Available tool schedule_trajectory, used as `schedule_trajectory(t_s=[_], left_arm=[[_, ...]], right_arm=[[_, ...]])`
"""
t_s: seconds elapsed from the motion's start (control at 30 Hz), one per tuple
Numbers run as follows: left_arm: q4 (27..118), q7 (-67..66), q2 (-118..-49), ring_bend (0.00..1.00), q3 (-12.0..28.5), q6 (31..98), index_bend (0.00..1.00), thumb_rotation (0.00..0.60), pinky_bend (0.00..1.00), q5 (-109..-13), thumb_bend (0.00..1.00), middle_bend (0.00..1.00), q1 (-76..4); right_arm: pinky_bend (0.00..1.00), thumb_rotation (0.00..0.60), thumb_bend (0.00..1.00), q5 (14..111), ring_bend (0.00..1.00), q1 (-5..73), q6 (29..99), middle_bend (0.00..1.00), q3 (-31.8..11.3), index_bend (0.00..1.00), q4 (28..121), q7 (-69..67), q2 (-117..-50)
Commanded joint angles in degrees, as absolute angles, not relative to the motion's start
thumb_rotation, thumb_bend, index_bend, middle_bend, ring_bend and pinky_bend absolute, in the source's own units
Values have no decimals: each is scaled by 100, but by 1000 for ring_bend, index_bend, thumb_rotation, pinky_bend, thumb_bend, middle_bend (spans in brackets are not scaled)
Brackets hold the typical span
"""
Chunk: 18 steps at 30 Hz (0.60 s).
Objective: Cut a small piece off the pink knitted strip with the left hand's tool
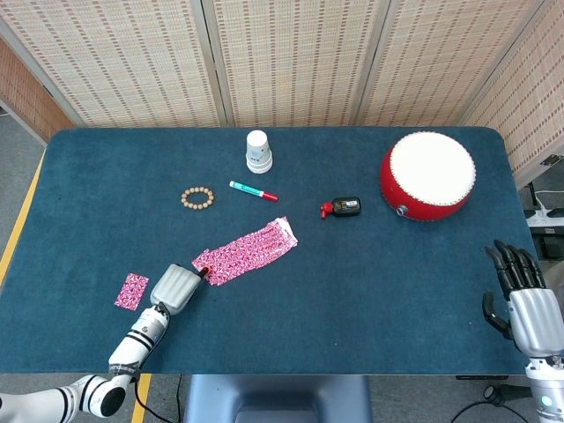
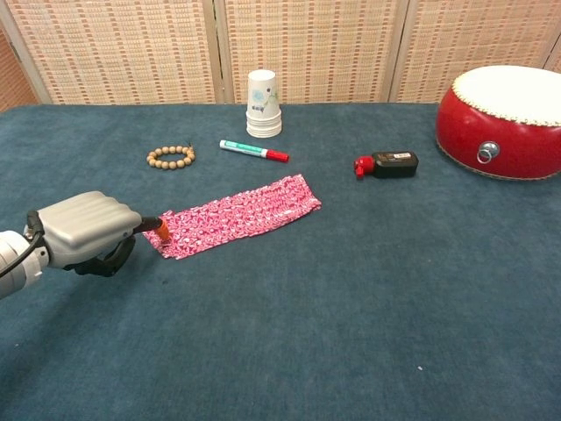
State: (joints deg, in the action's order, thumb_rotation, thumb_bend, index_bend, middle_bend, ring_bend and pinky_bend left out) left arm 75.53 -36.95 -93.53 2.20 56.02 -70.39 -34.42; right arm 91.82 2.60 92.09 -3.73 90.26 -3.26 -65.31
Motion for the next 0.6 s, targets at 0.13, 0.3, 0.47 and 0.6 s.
schedule_trajectory(t_s=[0.13, 0.3, 0.47, 0.6], left_arm=[[7525, -3733, -9252, 751, 165, 5576, 282, 600, 624, -6908, 852, 736, -3388], [7460, -3718, -9160, 751, 113, 5576, 287, 600, 624, -6832, 851, 737, -3330], [7439, -3693, -9039, 751, 98, 5612, 289, 600, 626, -6740, 851, 737, -3261], [7373, -3664, -8935, 751, 125, 5611, 290, 600, 627, -6619, 852, 737, -3222]], right_arm=[[54, 600, 596, 9184, 0, 258, 9210, 0, -373, 0, 9023, -318, -6535], [54, 600, 597, 9177, 0, 261, 9198, 0, -372, 0, 9020, -299, -6544], [54, 600, 596, 9154, 0, 266, 9151, 0, -360, 0, 9029, -283, -6545], [54, 600, 596, 9155, 0, 270, 9138, 0, -356, 0, 9029, -264, -6552]])
